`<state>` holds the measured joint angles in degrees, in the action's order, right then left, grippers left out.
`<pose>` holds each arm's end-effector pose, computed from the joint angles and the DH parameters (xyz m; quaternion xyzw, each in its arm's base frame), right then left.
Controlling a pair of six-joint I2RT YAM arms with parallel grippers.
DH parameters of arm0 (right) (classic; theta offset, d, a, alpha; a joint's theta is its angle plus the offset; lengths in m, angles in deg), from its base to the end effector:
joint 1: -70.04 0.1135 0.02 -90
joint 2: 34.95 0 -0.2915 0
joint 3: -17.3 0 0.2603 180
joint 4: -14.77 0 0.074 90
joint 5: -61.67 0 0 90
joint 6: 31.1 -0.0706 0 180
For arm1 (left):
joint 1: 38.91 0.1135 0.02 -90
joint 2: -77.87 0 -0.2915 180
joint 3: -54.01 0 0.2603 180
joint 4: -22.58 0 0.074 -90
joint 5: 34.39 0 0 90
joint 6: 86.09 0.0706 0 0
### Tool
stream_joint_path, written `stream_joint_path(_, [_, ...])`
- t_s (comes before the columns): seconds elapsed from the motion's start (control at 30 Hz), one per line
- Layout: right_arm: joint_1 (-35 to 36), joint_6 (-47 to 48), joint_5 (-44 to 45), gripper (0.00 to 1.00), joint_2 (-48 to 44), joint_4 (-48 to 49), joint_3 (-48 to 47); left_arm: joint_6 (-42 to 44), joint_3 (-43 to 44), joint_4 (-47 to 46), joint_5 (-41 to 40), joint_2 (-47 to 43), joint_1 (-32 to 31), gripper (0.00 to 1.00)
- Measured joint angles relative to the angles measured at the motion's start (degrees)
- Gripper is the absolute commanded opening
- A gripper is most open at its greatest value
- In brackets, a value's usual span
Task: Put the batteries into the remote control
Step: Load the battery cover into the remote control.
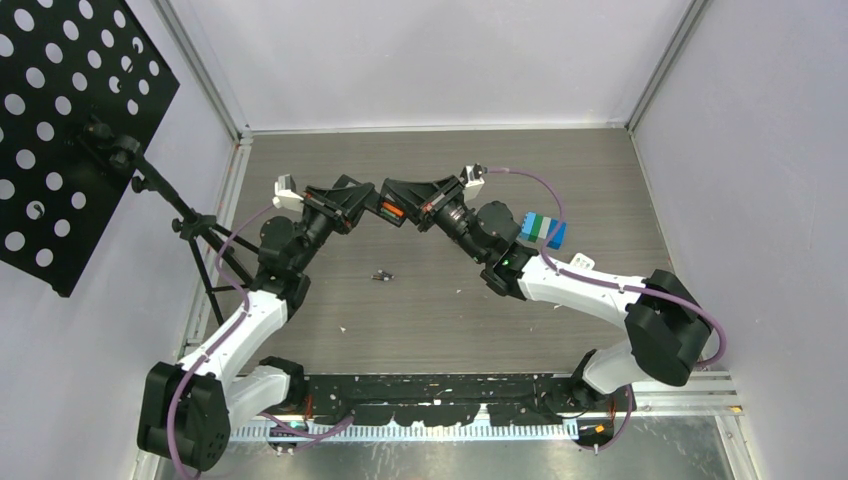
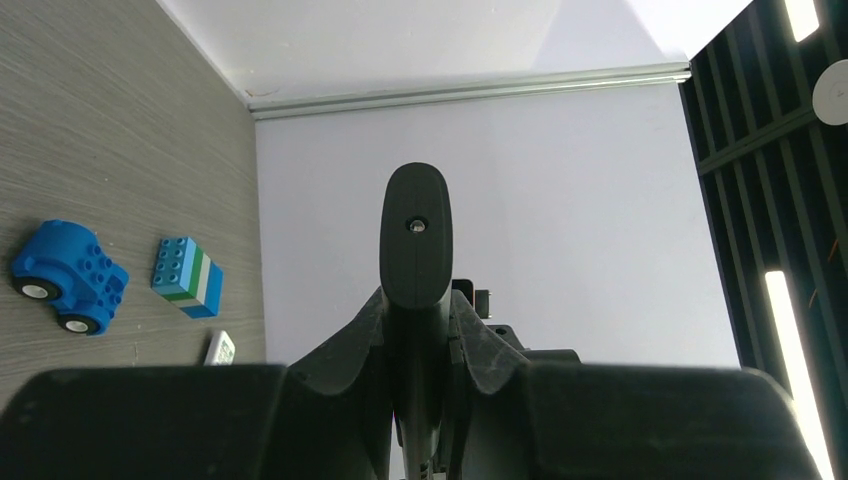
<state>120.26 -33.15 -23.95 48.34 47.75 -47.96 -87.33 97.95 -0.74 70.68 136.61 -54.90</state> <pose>0.2428 0.2832 0.3597 0.2456 0.5577 0.7424 0.2783 0.2458 -0.0895 0.3173 -0.3163 0.5731 -0.6555 0.3767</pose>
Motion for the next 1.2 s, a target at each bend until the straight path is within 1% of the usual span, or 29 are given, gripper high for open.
stream_joint_path(0.27, [0.13,-0.04,0.31,0.00,0.11,1.11,0.02,-0.96,0.00,-0.74,0.00,0.17,0.00,0.00])
stream_joint_path(0.57, [0.57,-1.25,1.55,0.00,0.11,4.72,1.60,-1.95,0.00,-1.31,0.00,0.87,0.00,0.00])
stream_joint_path(1.2, [0.57,-1.09,3.54,0.00,1.33,6.88,2.34,-3.87,-0.20,-2.56,0.28,1.79,0.04,0.00])
